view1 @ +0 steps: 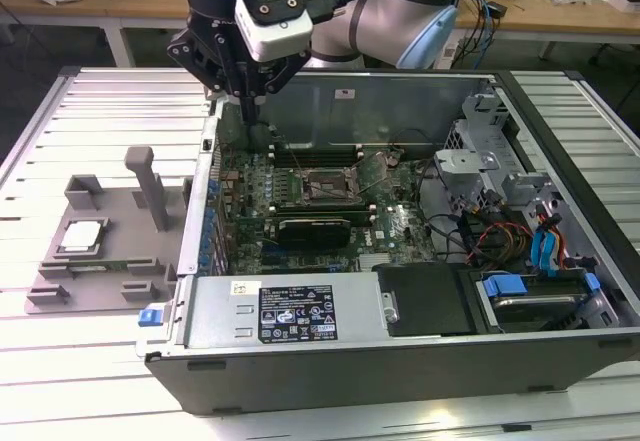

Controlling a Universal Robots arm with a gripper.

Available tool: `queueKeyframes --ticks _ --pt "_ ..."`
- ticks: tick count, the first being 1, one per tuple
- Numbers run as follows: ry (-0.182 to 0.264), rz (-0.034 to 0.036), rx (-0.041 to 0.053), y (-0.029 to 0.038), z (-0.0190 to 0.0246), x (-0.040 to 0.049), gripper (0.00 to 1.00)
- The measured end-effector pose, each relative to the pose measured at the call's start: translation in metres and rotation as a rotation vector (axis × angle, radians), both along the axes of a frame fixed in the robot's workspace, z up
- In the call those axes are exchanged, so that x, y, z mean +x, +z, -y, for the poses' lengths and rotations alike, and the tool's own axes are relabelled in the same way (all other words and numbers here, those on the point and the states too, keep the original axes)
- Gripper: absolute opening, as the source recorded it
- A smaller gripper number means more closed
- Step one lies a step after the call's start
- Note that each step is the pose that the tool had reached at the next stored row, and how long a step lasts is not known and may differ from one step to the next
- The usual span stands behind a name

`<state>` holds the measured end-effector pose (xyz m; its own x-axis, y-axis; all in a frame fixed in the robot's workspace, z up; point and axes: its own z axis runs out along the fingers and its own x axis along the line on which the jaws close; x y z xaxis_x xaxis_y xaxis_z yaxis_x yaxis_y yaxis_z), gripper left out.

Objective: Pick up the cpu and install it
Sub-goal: 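Reach for the cpu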

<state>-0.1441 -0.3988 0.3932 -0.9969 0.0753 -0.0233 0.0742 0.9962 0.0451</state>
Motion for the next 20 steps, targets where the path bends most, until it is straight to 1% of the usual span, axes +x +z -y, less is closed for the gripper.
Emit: queueKeyframes --ticks 7,10,16,17,19,20 --pt "0.0 0.0001 0.0001 0.0 0.0001 -0.0045 0.11" --pt "0.0 0.0 -0.0001 -0.0002 0.0 -0.0123 0.11" --pt "0.0 0.0 -0.0001 -0.0003 0.0 -0.0207 0.11" --pt "0.0 0.0 0.0 -0.0004 0.0 -0.0273 0.11" --pt "0.0 0.0 0.0 -0.0004 0.0 -0.0302 0.11" --pt "0.0 0.0001 0.0 -0.0005 0.0 -0.0332 0.11"
